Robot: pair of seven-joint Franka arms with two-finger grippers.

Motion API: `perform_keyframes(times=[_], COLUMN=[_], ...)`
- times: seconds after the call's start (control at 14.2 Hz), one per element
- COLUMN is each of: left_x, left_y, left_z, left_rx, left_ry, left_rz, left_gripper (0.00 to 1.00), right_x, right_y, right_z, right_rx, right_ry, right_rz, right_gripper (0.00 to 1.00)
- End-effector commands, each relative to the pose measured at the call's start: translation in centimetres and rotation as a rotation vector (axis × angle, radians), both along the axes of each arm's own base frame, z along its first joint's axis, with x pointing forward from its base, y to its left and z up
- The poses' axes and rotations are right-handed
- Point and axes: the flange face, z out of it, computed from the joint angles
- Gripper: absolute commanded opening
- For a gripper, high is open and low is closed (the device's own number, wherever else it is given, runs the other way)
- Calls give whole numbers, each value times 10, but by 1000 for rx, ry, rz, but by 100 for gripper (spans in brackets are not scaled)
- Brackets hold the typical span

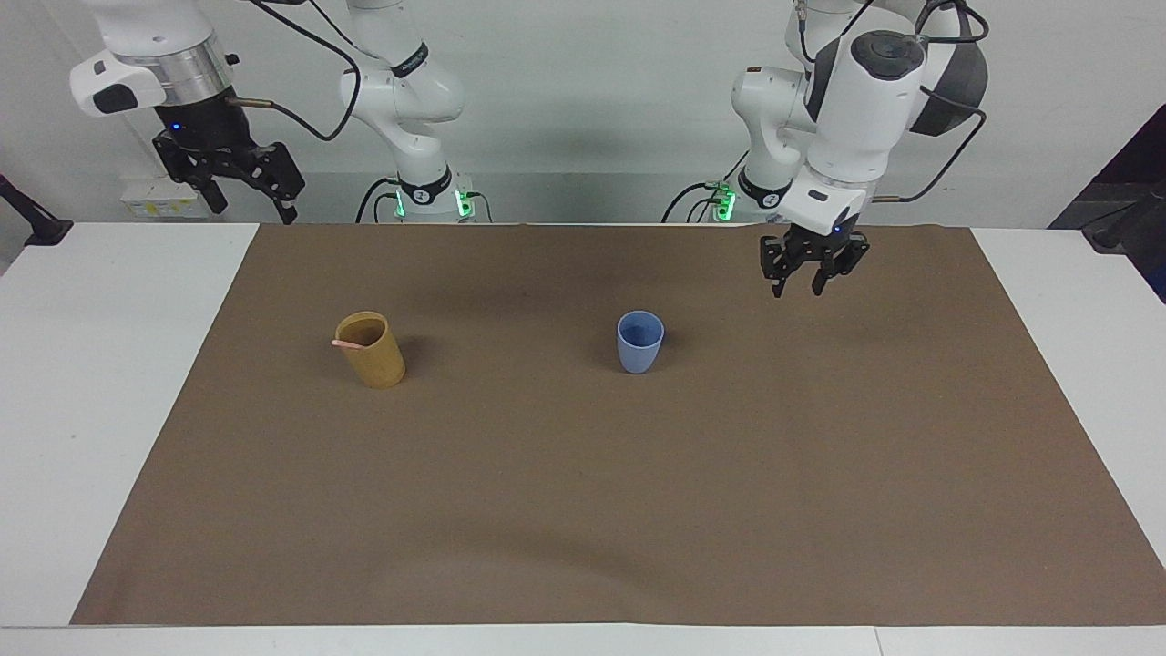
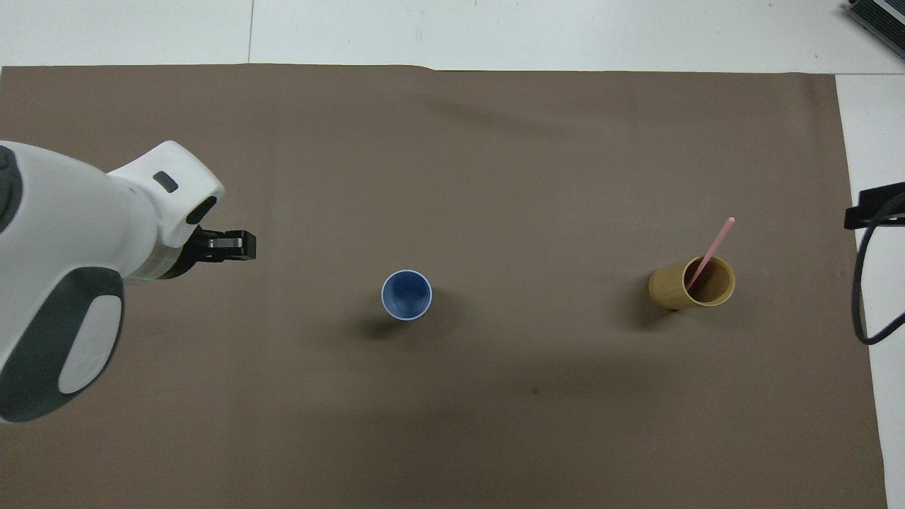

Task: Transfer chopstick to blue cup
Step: 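Retract the left gripper while the right gripper reaches the tan cup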

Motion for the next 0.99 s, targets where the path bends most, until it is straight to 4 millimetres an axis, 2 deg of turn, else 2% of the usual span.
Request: perform_keyframes(times=[0.0,0.14,0.28,0.35,0.49,0.71,0.85,0.92], left_x=[-9,-13,-18,-18,-21,-20,-20,-19], left_y=[22,44,49,60,68,88,89,93], left_z=[22,42,67,80,99,106,106,105], left_rx=[0,-2,3,8,22,24,25,21], left_ry=[14,17,32,35,55,72,72,72], left_rz=[-25,20,23,36,-37,-54,-59,-50], left_gripper=[100,100,100,100,100,100,100,100], right_x=[15,31,44,50,58,70,76,79], right_y=[4,9,13,14,14,14,16,27], right_z=[-18,-34,-51,-61,-78,-100,-117,-130], right_rx=[16,16,15,14,15,18,20,28], right_ry=[-6,-9,-7,8,28,51,73,92], right_rz=[7,15,22,25,26,32,32,51], right_gripper=[100,100,100,100,100,100,100,100])
